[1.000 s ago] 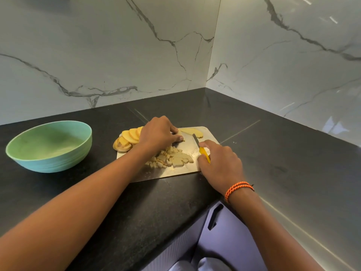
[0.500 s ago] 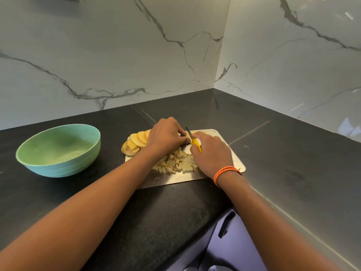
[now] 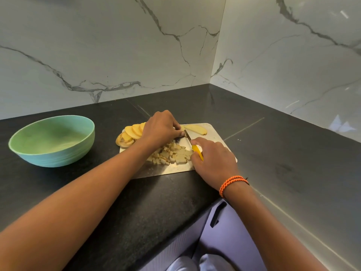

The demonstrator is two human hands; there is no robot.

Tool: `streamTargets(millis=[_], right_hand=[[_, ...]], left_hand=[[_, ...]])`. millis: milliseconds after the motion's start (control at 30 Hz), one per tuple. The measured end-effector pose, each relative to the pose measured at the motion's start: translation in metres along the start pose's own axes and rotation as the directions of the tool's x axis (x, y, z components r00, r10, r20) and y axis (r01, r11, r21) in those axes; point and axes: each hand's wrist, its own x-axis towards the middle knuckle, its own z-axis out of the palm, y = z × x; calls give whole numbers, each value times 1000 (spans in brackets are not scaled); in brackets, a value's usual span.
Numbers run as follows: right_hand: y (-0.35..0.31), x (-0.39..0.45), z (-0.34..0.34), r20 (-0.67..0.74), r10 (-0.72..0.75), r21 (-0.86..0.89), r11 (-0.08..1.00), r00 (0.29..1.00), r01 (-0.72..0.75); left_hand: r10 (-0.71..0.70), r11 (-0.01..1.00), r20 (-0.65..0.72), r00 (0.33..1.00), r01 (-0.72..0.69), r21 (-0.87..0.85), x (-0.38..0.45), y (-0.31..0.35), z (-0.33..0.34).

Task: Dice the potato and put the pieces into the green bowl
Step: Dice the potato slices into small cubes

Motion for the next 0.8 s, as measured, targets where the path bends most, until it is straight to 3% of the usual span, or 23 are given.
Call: streamTargets(millis=[267,500,800], right_hand=[[12,-22,-16,-20,68,-32,997,997,-69],[-3,11,-2,-90,38,108,994,995,-29],[-11,42,17,-79,11,15,1000,997,-10]], left_hand=[[3,1000,-8,1000,-3,-13,-3,1,1],[-18,998,-22,1000,16,-54,-2,-1,-1],[-19,998,-53,998,15,-67,1,-3,-1]])
